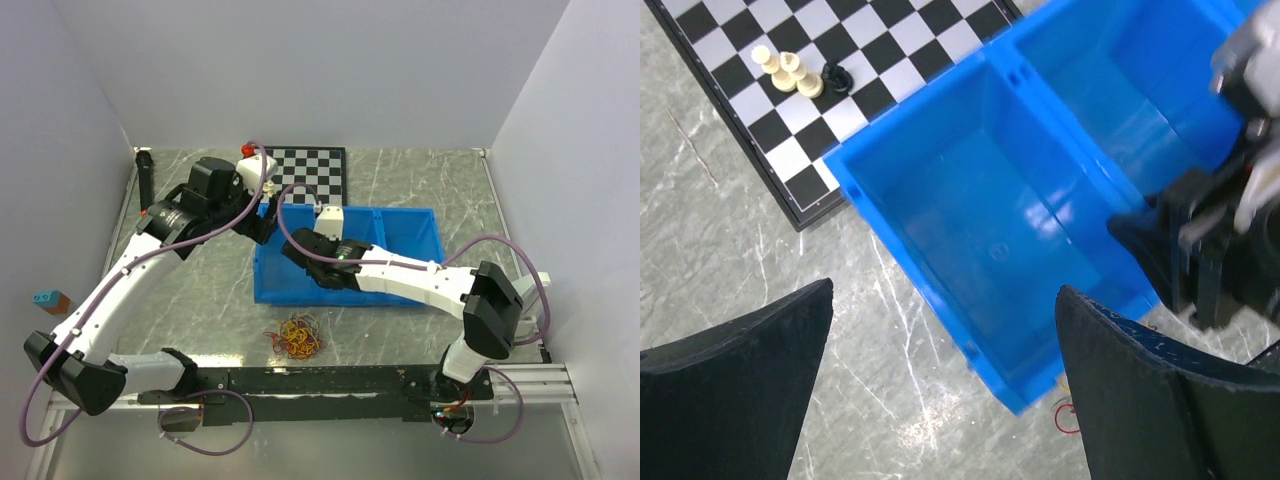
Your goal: Untangle the cables
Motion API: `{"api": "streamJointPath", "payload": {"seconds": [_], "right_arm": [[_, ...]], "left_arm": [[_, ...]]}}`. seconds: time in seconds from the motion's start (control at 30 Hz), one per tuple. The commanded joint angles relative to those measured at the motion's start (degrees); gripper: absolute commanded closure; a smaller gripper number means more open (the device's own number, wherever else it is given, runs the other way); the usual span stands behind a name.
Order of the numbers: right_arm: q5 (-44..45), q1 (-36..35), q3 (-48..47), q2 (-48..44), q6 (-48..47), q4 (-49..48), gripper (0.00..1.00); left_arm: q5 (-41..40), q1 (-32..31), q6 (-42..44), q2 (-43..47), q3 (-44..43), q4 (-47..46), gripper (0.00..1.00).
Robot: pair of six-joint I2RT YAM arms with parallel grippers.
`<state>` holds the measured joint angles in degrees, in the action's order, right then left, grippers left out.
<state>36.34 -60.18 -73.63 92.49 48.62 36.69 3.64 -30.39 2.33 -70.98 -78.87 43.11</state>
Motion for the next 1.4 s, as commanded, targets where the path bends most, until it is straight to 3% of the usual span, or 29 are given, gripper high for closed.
{"api": "streamJointPath", "payload": {"seconds": [0.0, 0.47, 0.63, 0.7, 0.77, 0.83, 0.93, 1.17, 1.37], "right_arm": [[3.3, -2.5, -5.6, -0.5, 0.5, 0.0, 1.00], [2.0, -3.0, -15.8, 11.7, -3.3, -2.7, 1.00], [-1.5, -3.0, -14.1, 12.8, -3.2, -5.0, 1.00], [-2.9, -3.1, -12.1, 11.9, -4.6, -8.1, 0.80], [-4.2, -3.1, -9.9, 10.3, -5.8, -12.0, 0.50], [-4.4, -3.1, -7.7, 7.5, -6.8, -13.7, 0.34], [-5.3, -3.1, -1.7, 0.3, -7.7, -16.9, 0.21], [-17.8, -3.9, 22.3, -20.6, -12.3, -27.4, 0.21], [-30.6, -4.2, 39.2, -26.9, -15.0, -36.3, 0.41]], "left_arm": [[-1.6, 0.2, -0.6, 2.4, 0.9, -2.2, 0.03], [-2.9, 0.2, 0.8, 4.2, 4.2, -2.9, 0.04], [-2.4, 0.2, 0.6, 4.4, 5.2, -3.4, 0.03], [-1.7, 0.5, 0.0, 4.2, 5.5, -3.5, 0.03], [-1.1, 1.7, -0.8, 3.7, 5.7, -3.6, 0.03], [0.7, 4.1, -0.8, 3.3, 5.7, -3.4, 0.03], [4.3, 7.7, 0.4, 3.0, 5.7, -2.2, 0.03], [15.6, 8.0, 7.4, 6.9, 7.4, 2.8, 0.03], [28.0, 7.0, 19.5, 11.3, 12.9, 11.5, 0.03]]}}
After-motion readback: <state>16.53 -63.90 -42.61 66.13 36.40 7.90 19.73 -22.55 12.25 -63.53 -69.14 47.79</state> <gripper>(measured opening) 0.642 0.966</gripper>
